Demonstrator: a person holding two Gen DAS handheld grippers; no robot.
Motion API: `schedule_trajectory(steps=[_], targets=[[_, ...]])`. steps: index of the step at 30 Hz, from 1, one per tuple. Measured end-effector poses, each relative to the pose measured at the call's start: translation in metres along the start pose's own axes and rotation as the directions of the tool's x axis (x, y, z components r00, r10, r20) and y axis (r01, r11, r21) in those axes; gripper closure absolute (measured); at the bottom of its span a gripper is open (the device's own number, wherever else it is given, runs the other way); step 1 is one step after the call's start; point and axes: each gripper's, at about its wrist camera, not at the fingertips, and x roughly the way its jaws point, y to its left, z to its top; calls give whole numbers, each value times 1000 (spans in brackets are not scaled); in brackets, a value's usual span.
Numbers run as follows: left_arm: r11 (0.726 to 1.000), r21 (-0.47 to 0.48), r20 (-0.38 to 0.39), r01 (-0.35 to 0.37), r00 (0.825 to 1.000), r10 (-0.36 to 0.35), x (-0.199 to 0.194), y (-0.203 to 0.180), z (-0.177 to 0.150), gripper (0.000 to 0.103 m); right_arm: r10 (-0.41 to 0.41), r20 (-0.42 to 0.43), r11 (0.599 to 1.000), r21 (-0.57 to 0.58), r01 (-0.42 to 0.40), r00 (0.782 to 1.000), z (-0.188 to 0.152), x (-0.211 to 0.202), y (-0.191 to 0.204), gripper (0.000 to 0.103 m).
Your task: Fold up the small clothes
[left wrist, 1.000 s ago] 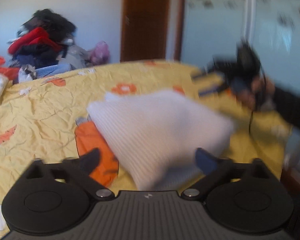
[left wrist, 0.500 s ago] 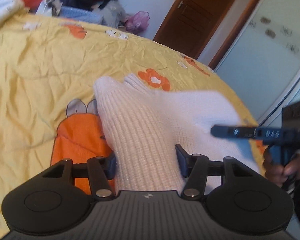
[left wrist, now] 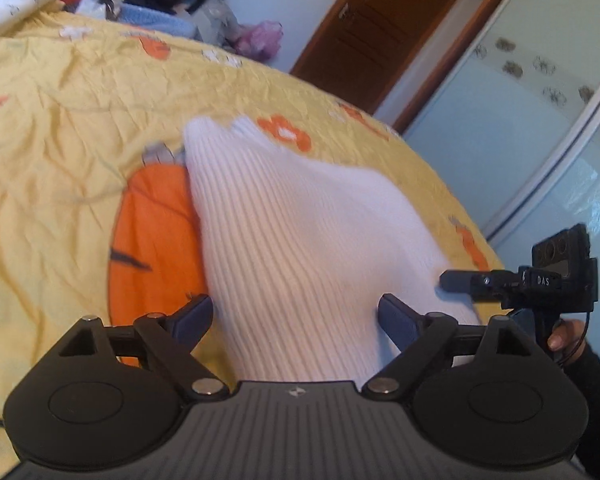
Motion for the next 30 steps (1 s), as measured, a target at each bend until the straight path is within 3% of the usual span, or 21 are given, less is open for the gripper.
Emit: schedule_trajectory(steps=[1, 2, 5, 9, 12, 14, 16, 19, 21, 25, 26, 27, 28, 30], targets=[[999, 16, -18, -37, 999, 37, 9, -3, -5, 12, -27, -36, 999, -48, 25, 999, -6, 6, 8, 5], [998, 25, -41, -65, 997, 66, 19, -4, -8, 12, -59, -53, 993, -104, 53, 997, -12, 12, 14, 12], [984, 142, -18, -105, 994, 109, 35, -11, -12, 11, -43, -36, 969, -245, 33, 998, -22, 24, 22, 24], [974, 188, -35, -128, 990, 137, 32, -17, -7, 11, -18, -56, 954, -300, 1, 998, -13, 25, 18, 20], [948, 256, 84, -191, 981, 176, -7, -33, -8, 13, -47, -61, 970, -243, 31, 997, -5, 9, 23, 17], [947, 244, 183, -207, 969, 165, -32, -37, -2, 12, -64, 41, 977, -203, 71, 997, 1, -18, 29, 17], [944, 226, 285, -241, 943, 173, -44, -45, 11, 10, -28, 171, 982, -181, 60, 985, 11, -41, 35, 13], [915, 248, 340, -319, 913, 226, -17, -63, 42, 9, -4, 245, 982, -183, 51, 969, 38, -31, 53, 10], [897, 268, 314, -352, 912, 264, 14, -70, 61, 9, 13, 240, 983, -181, 32, 971, 58, -6, 63, 10], [871, 311, 106, -380, 925, 366, 84, -65, 75, 7, -27, 133, 996, -84, 38, 991, 100, 62, 57, 10], [854, 332, 114, -400, 916, 385, 91, -63, 70, 7, -61, 97, 996, -52, 66, 993, 103, 77, 47, 12], [855, 335, 136, -397, 918, 373, 89, -60, 64, 6, -113, 53, 993, -40, 115, 992, 103, 93, 37, 17], [859, 331, 135, -391, 920, 367, 89, -56, 62, 6, -161, 9, 985, -55, 161, 987, 99, 107, 27, 31], [869, 313, 133, -383, 924, 359, 90, -49, 60, 4, -170, 57, 971, -161, 177, 984, 87, 109, 25, 36]])
